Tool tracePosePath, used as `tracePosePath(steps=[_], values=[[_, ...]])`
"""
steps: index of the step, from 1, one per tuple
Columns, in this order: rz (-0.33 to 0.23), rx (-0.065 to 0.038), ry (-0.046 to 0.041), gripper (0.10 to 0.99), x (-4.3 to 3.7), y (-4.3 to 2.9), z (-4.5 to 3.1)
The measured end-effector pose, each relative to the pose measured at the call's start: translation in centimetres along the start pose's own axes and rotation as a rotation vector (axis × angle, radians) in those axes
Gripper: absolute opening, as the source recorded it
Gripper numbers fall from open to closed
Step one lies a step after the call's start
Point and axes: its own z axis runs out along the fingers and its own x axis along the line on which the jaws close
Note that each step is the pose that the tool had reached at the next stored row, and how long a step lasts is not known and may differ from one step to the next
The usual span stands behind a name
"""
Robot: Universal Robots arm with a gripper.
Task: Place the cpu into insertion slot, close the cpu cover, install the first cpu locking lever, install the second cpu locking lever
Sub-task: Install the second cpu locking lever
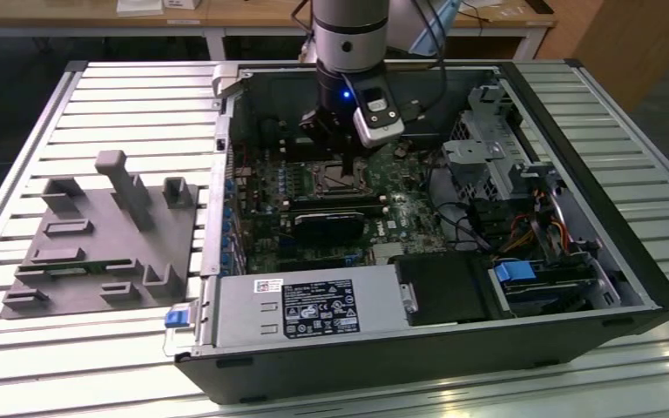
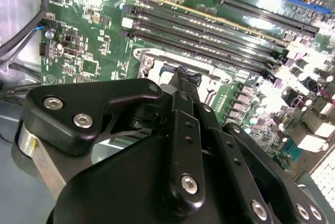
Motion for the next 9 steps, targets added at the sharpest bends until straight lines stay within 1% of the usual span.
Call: tracePosePath(steps=[2, 3, 6, 7, 9], values=[[0.0, -0.004, 0.0011, 0.102, -0.01, -0.24, 0.05], [0.001, -0.008, 0.0022, 0.102, 0.0, -0.35, 0.08], [0.002, -0.031, 0.0079, 0.102, 0.05, -0.71, 0.17], [0.003, -0.036, 0.0092, 0.102, 0.06, -0.82, 0.2], [0.003, -0.042, 0.0107, 0.102, 0.1, -1.02, 0.24]])
